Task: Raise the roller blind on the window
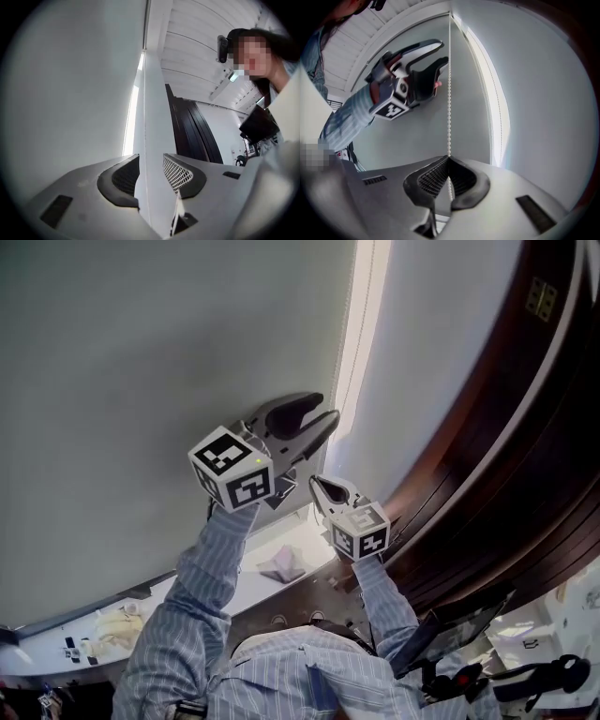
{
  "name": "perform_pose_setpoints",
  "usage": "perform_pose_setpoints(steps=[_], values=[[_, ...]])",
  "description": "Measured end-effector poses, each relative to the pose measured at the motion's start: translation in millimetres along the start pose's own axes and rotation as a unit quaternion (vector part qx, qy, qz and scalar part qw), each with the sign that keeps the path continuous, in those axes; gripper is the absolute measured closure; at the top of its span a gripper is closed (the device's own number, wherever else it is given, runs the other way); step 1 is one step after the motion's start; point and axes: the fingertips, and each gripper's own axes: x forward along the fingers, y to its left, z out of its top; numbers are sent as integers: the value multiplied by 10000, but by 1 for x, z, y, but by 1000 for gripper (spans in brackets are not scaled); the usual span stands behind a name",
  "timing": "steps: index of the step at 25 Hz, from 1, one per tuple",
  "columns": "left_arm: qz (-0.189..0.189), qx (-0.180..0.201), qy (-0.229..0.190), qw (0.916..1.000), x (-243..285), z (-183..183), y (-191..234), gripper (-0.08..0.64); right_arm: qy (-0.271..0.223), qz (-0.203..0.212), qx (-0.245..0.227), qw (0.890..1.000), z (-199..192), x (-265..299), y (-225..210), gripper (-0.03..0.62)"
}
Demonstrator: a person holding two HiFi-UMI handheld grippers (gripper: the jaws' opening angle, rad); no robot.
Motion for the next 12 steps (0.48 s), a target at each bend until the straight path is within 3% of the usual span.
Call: perform_pose_setpoints(steps=[4,6,12], values=[[-85,332,-90,9994,28,42,4,428,-18,-21,54,10000,-2,-2,1,586],[-128,348,-117,9992,31,49,3,517,-42,-36,82,10000,-3,-5,2,586],[-218,-273,-368,9987,25,50,6,549,-96,-80,109,9999,-2,-10,3,587]])
